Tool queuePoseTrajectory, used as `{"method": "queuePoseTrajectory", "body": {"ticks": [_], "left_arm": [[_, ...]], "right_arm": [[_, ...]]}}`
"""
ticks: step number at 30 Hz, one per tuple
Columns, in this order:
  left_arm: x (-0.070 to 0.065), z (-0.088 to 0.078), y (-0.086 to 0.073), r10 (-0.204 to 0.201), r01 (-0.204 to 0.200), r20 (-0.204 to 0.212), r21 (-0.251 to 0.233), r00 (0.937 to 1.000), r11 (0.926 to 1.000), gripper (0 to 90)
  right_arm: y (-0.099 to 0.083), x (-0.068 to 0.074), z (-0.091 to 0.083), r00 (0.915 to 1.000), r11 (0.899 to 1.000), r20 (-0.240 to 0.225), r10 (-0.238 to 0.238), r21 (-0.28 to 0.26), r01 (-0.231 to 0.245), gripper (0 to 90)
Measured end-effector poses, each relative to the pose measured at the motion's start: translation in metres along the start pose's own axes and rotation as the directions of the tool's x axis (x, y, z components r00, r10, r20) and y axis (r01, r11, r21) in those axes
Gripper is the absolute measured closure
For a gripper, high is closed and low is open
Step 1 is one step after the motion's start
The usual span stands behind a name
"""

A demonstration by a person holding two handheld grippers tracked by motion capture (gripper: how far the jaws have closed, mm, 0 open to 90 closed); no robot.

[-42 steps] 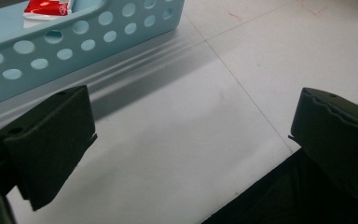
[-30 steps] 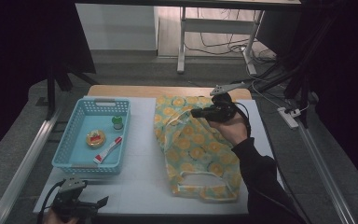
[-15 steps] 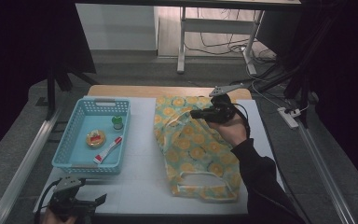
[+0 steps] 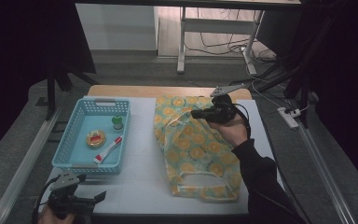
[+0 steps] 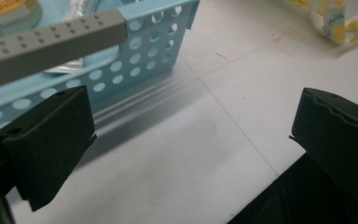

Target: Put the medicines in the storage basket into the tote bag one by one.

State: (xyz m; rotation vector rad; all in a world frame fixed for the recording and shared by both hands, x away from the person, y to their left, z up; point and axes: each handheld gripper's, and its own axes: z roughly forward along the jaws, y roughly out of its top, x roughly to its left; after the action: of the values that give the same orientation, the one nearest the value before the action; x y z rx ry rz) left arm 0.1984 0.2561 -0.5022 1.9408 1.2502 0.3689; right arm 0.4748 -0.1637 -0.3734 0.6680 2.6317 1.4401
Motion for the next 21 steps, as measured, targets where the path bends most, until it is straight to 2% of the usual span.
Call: {"method": "queuePoseTrajectory", "body": {"ticks": [4,7,11,14,18,21], "left_arm": [[-0.001,-0.003,0.004,0.017,-0.018,-0.012,-0.043,0.9998,0.9989,0.0],[-0.002,-0.004,0.007,0.017,-0.017,0.0,-0.074,0.9999,0.9971,0.0],[0.001,-0.004,0.011,0.0,0.003,0.03,-0.089,0.9996,0.996,0.0],[0.006,-0.004,0.014,0.005,0.0,0.058,-0.081,0.9983,0.9967,0.0],[0.011,-0.006,0.02,0.012,-0.008,0.046,-0.089,0.9989,0.996,0.0],[0.016,-0.008,0.024,-0.002,0.007,0.047,-0.115,0.9989,0.9934,0.0]], "right_arm": [[0.0,0.0,-0.001,1.0,1.0,0.004,-0.001,0.001,0.001,90.0],[0.0,0.0,-0.002,1.0,1.0,0.007,-0.003,-0.001,0.003,90.0],[-0.001,-0.001,-0.003,0.9999,1.0,0.011,-0.002,-0.003,0.002,90.0],[-0.002,-0.002,-0.004,0.9999,1.0,0.014,-0.001,-0.005,0.001,90.0],[-0.003,-0.003,-0.004,0.9998,1.0,0.018,0.001,-0.002,-0.001,90.0],[-0.003,-0.004,-0.004,0.9999,1.0,0.015,0.004,-0.004,-0.004,90.0]]}}
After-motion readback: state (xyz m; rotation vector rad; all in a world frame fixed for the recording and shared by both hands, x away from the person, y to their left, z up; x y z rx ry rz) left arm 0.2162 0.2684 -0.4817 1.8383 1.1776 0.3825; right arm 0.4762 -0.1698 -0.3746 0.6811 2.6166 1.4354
